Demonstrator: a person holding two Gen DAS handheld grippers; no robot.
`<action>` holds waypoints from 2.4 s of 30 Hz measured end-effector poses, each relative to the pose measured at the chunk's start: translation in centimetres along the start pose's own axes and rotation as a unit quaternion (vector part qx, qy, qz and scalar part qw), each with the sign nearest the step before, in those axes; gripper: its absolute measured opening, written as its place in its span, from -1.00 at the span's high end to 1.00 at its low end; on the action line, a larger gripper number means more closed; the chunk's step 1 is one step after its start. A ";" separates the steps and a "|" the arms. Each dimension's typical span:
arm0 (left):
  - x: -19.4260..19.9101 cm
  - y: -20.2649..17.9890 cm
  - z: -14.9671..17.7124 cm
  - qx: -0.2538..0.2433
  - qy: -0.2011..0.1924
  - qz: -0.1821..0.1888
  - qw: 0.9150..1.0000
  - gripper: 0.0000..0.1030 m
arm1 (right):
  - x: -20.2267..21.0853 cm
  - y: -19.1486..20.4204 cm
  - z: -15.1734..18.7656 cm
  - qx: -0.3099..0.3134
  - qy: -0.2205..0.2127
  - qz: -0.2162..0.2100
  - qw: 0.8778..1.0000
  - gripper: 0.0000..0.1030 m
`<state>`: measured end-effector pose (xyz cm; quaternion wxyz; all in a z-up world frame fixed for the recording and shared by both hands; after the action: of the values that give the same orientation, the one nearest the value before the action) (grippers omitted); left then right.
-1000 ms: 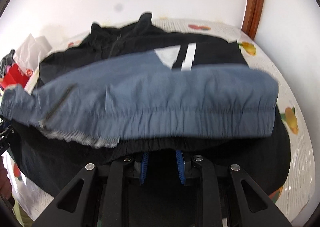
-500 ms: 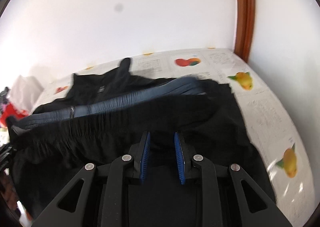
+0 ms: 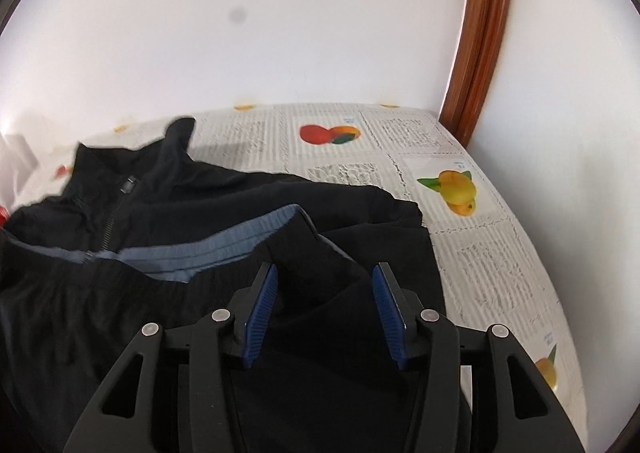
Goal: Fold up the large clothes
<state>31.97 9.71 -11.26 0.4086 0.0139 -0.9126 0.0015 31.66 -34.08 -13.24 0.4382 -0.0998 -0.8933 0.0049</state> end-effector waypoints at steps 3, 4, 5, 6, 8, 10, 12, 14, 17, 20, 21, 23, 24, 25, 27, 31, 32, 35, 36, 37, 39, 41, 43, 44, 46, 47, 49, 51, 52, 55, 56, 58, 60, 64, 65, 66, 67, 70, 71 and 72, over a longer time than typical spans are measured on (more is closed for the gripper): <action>-1.3 0.6 0.4 0.008 0.027 0.008 1.000 0.10 | -1.1 0.1 0.2 0.009 0.016 0.004 1.000 0.15; -1.6 0.6 0.6 0.010 0.031 0.012 0.999 0.11 | -1.4 0.2 0.3 0.013 0.018 0.005 1.000 0.26; -1.7 0.5 0.7 0.009 0.032 0.015 0.999 0.15 | -1.6 0.3 0.4 0.017 0.020 0.004 1.000 0.38; -1.7 0.4 0.8 0.008 0.031 0.015 0.999 0.36 | -1.8 0.4 0.4 0.020 0.022 0.003 1.000 0.46; -1.5 0.1 0.9 0.005 0.026 0.008 1.000 0.81 | -1.9 0.6 0.5 0.027 0.024 0.000 0.999 0.71; -0.5 -0.1 0.6 0.007 0.000 0.001 1.000 0.90 | -1.4 0.5 0.5 0.031 0.014 -0.002 0.999 0.85; 0.7 -0.3 0.1 0.014 -0.026 0.003 1.000 0.90 | -0.4 -0.1 0.2 0.020 -0.006 -0.024 0.999 0.89; 1.6 -0.6 -0.6 0.026 -0.049 0.009 0.998 0.90 | 1.1 -1.7 -0.3 -0.013 -0.033 -0.051 0.998 0.90; 1.7 -1.3 -1.3 0.026 -0.068 -0.001 0.997 0.90 | 2.4 -3.7 -1.0 -0.058 -0.060 -0.085 0.993 0.90; 0.6 -2.0 -1.5 0.020 -0.061 -0.017 0.998 0.90 | 2.4 -4.1 -1.5 -0.058 -0.073 -0.078 0.993 0.90; 0.2 -2.1 -1.4 0.019 -0.054 -0.019 0.998 0.90 | 2.0 -4.1 -1.5 -0.058 -0.071 -0.075 0.993 0.90; -1.0 -2.1 -1.3 0.022 -0.036 -0.023 0.999 0.90 | 1.0 -4.1 -1.6 -0.057 -0.060 -0.069 0.994 0.90; -1.4 -2.1 -1.2 0.023 -0.030 -0.023 0.999 0.90 | 0.3 -3.9 -1.6 -0.054 -0.051 -0.061 0.995 0.90; -1.7 -2.1 -1.1 0.024 -0.025 -0.024 0.999 0.90 | 0.0 -3.9 -1.5 -0.051 -0.048 -0.058 0.996 0.90; -2.3 -2.1 -1.0 0.023 -0.018 -0.026 0.999 0.89 | -0.9 -3.6 -1.2 -0.046 -0.042 -0.046 0.997 0.90; -2.8 -2.1 -0.8 0.023 -0.010 -0.024 0.999 0.84 | -2.8 -3.4 -0.8 -0.043 -0.023 -0.034 0.998 0.90; -2.8 -2.0 -0.7 0.024 -0.008 -0.023 0.999 0.84 | -3.1 -3.3 -0.7 -0.042 -0.019 -0.031 0.998 0.89; -2.7 -2.0 -0.6 0.023 -0.008 -0.021 0.999 0.84 | -3.4 -3.0 -0.6 -0.033 -0.012 -0.023 0.999 0.84; -2.6 -2.0 -0.6 0.023 -0.007 -0.021 1.000 0.83 | -3.2 -2.9 -0.5 -0.027 -0.010 -0.020 0.999 0.83; -2.6 -2.0 -0.6 0.023 -0.006 -0.021 1.000 0.83 | -3.0 -2.9 -0.5 -0.025 -0.011 -0.020 0.999 0.82; -2.4 -2.0 -0.5 0.023 -0.005 -0.020 1.000 0.82 | -2.4 -3.1 -0.4 -0.023 -0.012 -0.020 0.999 0.77; -2.1 -2.0 -0.3 0.024 -0.002 -0.021 0.999 0.78 | -1.7 -3.5 0.1 -0.024 -0.008 -0.013 1.000 0.48; -1.7 -1.6 0.0 0.029 0.002 -0.020 0.999 0.68 | -0.9 -4.0 0.7 -0.026 -0.010 -0.004 1.000 0.33; -1.5 -1.5 0.2 0.032 0.004 -0.019 0.999 0.64 | -0.6 -4.3 1.1 -0.027 -0.009 -0.002 1.000 0.32; -0.9 -1.0 0.8 0.037 0.008 -0.017 0.999 0.55 | 0.0 -4.9 2.4 -0.026 0.001 0.007 1.000 0.32; -0.5 -0.7 1.2 0.039 0.008 -0.017 0.999 0.55 | 0.1 -5.1 2.9 -0.026 0.006 0.014 1.000 0.32; 0.2 -0.3 1.9 0.040 0.011 -0.016 0.999 0.55 | 0.5 -5.6 4.6 -0.028 0.022 0.022 0.999 0.32; 1.1 0.3 2.7 0.040 0.013 -0.020 0.999 0.55 | 1.1 -6.1 6.1 -0.033 0.036 0.036 0.998 0.32; 1.6 0.5 3.1 0.041 0.014 -0.021 0.999 0.55 | 1.5 -6.2 6.6 -0.035 0.040 0.045 0.998 0.32; 3.4 1.6 4.6 0.050 0.014 -0.021 0.998 0.46 | 3.9 -6.0 7.5 -0.049 0.037 0.058 0.996 0.31; 3.9 1.9 5.1 0.052 0.015 -0.019 0.998 0.44 | 4.7 -5.7 7.6 -0.049 0.033 0.061 0.996 0.31; 5.0 2.5 6.1 0.057 0.017 -0.015 0.998 0.43 | 6.7 -4.8 7.7 -0.043 0.018 0.071 0.996 0.29; 6.3 3.0 7.3 0.060 0.019 -0.013 0.998 0.43 | 8.7 -3.4 7.6 -0.038 -0.004 0.065 0.997 0.25; 8.3 3.8 9.4 0.068 0.020 -0.009 0.997 0.40 | 12.0 1.8 8.1 -0.008 -0.031 0.010 0.999 0.20; 8.8 3.9 10.1 0.069 0.024 -0.006 0.997 0.39 | 12.4 3.0 8.4 -0.002 -0.033 -0.002 0.999 0.19; 9.2 4.0 10.7 0.069 0.026 -0.006 0.997 0.38 | 12.7 4.5 8.9 0.007 -0.035 -0.020 0.999 0.19; 9.5 4.1 11.2 0.068 0.026 -0.005 0.997 0.38 | 13.0 6.6 9.7 0.017 -0.033 -0.050 0.998 0.19; 10.8 4.4 13.0 0.071 0.028 0.000 0.997 0.38 | 13.2 11.2 11.4 0.047 -0.032 -0.098 0.994 0.19; 11.2 4.6 13.6 0.073 0.029 0.003 0.997 0.38 | 13.2 12.9 12.1 0.060 -0.034 -0.100 0.993 0.19; 11.5 4.8 14.1 0.074 0.030 0.004 0.997 0.38 | 13.1 14.2 12.4 0.068 -0.034 -0.099 0.992 0.19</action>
<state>13.66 13.98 -12.06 0.4333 0.0400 -0.8976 0.0712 16.57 -16.81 -12.04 0.4121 0.0197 -0.9106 0.0259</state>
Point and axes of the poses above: each gripper's, at about its wrist camera, not at the fingertips, and x roughly against the way its jaws point, y to its left, z to its underside, the point moved 1 cm from there along -x, roughly the way its jaws point, and after that the axes turned 2 degrees about x, right-handed, at the moved point
